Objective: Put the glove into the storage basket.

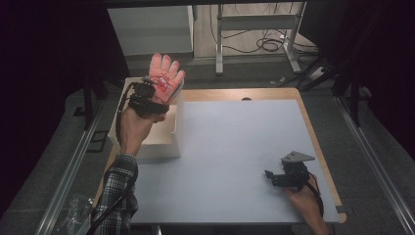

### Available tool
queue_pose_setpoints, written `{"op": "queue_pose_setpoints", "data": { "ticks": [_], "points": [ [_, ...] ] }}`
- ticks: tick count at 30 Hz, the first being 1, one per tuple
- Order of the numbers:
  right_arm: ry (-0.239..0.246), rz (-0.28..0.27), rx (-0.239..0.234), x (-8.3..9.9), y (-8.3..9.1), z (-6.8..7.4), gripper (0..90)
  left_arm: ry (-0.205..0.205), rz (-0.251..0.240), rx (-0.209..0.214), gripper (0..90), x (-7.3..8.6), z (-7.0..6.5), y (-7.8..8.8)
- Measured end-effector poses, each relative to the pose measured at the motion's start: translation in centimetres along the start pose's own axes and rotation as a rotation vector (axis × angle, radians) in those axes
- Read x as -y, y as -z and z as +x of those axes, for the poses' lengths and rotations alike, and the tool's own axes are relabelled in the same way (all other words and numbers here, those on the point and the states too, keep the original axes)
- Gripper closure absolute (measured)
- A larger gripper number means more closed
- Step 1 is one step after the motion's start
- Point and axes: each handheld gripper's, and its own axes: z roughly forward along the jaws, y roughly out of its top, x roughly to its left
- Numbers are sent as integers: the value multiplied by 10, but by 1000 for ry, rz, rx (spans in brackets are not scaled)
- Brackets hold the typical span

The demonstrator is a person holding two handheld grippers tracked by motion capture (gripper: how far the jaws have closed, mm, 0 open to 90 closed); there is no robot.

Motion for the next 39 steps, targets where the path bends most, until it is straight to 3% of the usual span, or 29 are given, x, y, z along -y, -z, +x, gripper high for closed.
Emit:
{"op": "queue_pose_setpoints", "data": {
  "ticks": [5, 12, 22, 30, 39],
  "points": [
    [1, 0, 0, 0, 0, 0, 188, 43, 10, -9, 391, 11, 15, -5],
    [-1, -1, 2, 0, 0, 0, 188, 67, 40, -16, 387, 20, 24, -25],
    [-2, -1, 1, 0, 0, 0, 188, 93, 97, -23, 385, 24, 23, -59],
    [-2, -1, 1, 0, 0, 0, 188, 113, 174, -37, 376, 26, 24, -85],
    [-2, -1, 1, 0, 0, 0, 188, 103, 260, -36, 367, 23, 18, -108]
  ]
}}
